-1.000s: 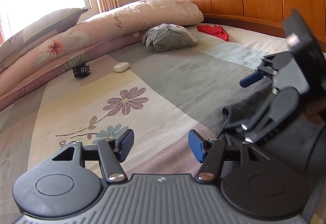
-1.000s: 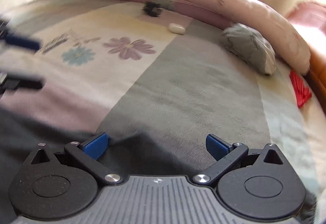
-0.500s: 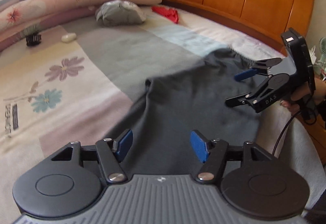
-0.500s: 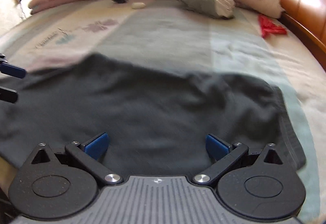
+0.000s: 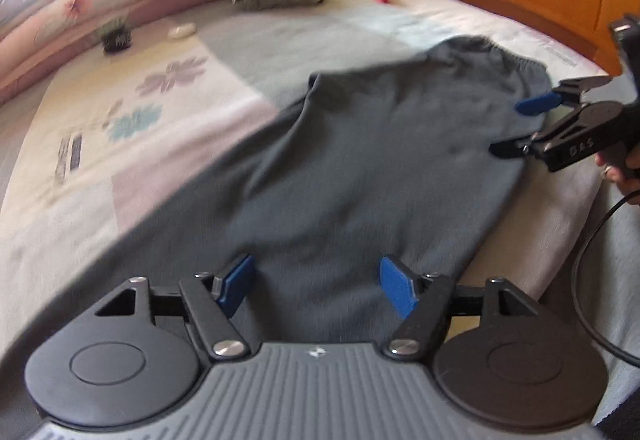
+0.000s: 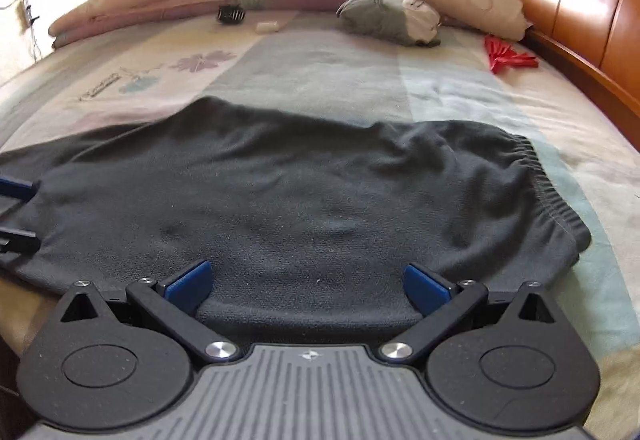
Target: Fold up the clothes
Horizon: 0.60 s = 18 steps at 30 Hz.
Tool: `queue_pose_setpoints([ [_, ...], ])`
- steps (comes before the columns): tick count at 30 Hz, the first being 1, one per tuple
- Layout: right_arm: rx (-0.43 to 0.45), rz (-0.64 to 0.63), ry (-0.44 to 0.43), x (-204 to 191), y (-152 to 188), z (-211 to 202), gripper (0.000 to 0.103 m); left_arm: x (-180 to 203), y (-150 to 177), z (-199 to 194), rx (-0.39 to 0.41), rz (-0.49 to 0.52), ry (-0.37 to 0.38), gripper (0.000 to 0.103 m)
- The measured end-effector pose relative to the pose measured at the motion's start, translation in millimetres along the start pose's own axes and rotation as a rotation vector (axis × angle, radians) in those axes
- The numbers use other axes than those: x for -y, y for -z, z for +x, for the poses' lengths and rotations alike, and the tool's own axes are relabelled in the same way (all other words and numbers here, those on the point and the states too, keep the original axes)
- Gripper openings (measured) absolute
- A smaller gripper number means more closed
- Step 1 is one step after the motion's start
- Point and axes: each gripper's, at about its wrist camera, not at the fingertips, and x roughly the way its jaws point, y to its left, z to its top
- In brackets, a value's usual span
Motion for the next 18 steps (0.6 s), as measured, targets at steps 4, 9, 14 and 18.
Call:
queue_pose_setpoints([
  [4,0.006,0.053,0.022,-2,-1,-14,0.103,0,6,-15,0.016,-0.014,-0.001,0.071],
  [9,-0.005,0.023,0.003,-27,-6,-7,0.103,0,1,-8,0.006,-0.041,-0.012,0.071],
  [14,0.001,0.040,0.036,-35,3,-1,0.103,-4,8,-20,0.028,-0.096,-0.022,0.072],
  [18,-0.010,0.045,0.039,-34,2,-1,0.103,-28,19,-42,0.054,-0.150,-0.080,0.072],
])
